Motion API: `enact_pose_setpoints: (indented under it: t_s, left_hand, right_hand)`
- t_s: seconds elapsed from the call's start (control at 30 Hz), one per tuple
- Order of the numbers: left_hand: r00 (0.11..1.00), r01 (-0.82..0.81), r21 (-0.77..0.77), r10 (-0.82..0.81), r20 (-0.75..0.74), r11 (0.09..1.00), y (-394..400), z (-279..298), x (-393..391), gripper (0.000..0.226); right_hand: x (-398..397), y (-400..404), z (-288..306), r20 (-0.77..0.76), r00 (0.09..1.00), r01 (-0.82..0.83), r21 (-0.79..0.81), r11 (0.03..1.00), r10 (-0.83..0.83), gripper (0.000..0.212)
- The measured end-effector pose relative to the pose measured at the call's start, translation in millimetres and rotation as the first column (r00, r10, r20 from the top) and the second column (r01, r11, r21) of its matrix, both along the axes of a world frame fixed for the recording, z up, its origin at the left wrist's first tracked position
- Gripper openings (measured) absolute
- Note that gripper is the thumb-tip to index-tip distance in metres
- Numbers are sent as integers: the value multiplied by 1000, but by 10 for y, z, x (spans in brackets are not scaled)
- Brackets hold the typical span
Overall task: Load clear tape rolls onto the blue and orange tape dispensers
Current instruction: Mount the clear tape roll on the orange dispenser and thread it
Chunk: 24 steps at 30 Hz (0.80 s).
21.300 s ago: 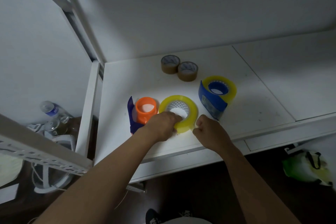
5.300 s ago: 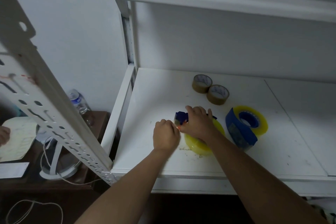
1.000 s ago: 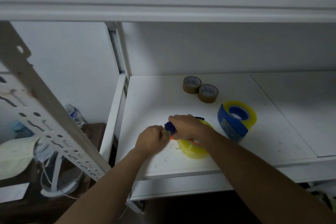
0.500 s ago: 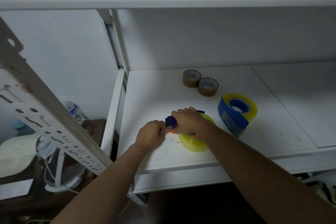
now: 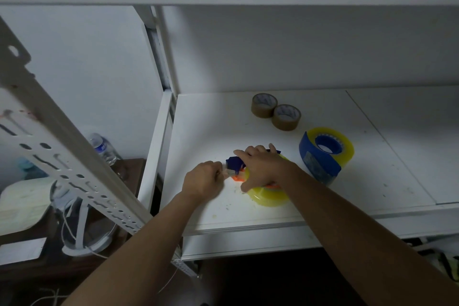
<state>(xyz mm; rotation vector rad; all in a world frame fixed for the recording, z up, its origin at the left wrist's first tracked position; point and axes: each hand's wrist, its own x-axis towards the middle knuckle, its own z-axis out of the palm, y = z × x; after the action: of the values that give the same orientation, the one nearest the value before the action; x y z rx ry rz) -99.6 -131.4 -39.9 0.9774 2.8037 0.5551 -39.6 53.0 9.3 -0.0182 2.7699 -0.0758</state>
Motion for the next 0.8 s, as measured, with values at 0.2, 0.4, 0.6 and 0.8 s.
enact_pose_setpoints:
  t_s: [0.2,0.4,0.6,0.8]
  left_hand:
    - [996,15,2,-15,82,1000,8,82,-70,19]
    - [990,-11,-28,15,139,1000,30,129,-108,16]
    - [971,7,40,-17,237,999,28,138,-79,55]
    - [982,172,75,-176,62,982,201,230,-57,77]
  right_hand:
    - [71,-22,8,-128,992,-17,-20,1000,15,71]
    - [319,121,62,-116,992,36,-122,992,-50,114]
    - [734,236,58,-103,995,17,21,1000,-15,80]
    - [777,166,24,-74,997,-22,32,999,24,64]
